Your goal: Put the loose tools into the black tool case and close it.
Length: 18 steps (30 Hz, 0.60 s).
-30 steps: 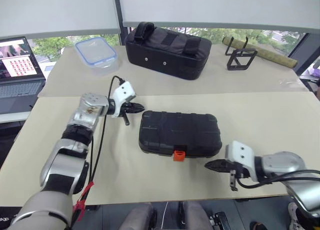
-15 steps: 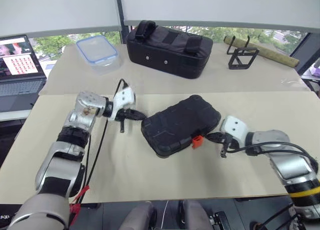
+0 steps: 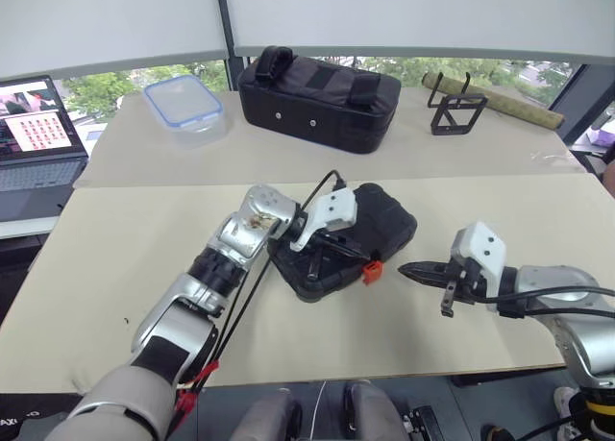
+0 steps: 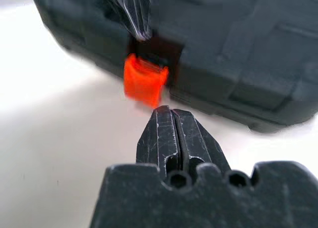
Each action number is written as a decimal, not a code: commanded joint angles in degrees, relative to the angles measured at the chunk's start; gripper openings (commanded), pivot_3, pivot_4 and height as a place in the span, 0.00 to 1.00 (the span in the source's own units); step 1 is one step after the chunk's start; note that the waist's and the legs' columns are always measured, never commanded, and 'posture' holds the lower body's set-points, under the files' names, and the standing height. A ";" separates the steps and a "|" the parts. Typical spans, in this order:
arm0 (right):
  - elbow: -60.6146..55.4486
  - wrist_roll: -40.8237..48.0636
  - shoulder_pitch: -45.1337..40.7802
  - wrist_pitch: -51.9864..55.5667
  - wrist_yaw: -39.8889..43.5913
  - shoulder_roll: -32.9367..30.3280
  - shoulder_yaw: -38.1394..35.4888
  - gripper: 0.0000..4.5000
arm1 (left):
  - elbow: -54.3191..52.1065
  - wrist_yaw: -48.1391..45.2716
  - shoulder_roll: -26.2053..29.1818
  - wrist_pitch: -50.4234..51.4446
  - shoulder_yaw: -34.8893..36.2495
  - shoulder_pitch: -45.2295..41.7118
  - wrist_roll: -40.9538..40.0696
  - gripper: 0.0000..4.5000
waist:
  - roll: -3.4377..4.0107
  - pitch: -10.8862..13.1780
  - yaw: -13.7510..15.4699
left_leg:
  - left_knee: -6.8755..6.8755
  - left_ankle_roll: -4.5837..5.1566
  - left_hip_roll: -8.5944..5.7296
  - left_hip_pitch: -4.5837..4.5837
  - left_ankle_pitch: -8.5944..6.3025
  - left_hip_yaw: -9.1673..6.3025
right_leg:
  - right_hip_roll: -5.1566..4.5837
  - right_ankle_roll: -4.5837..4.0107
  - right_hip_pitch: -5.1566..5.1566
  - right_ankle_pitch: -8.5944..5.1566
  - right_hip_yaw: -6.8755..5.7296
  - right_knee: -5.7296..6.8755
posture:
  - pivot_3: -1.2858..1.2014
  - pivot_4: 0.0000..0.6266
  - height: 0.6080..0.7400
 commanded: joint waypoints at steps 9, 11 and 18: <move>-0.05 -2.49 -4.73 0.65 -3.81 2.71 6.75 0.00 | 5.89 2.93 0.59 -4.82 -1.52 2.74 5.83 0.02 | -0.15 -0.24 0.12 | -0.02 0.18 -0.01 0.23 0.03 0.01 | 0.06 0.02 0.14 0.00 -0.07 0.07 | 0.52 0.24 0.82; 0.61 -4.03 -3.95 0.24 -3.70 2.26 8.73 0.00 | 6.19 3.64 0.06 -4.48 -0.92 2.47 5.61 0.02 | -0.15 -0.24 0.28 | -0.02 0.18 -0.02 0.23 0.03 0.01 | 0.09 0.02 0.14 0.00 -0.10 0.08 | 0.52 0.24 0.82; -1.91 -4.54 0.71 0.12 -3.05 0.65 7.72 0.00 | 6.73 4.99 -0.78 -4.17 0.45 1.94 5.54 0.02 | -0.18 -0.27 0.71 | -0.02 0.17 -0.04 0.23 0.03 0.04 | 0.10 0.03 0.13 0.00 -0.18 0.08 | 0.52 0.24 0.82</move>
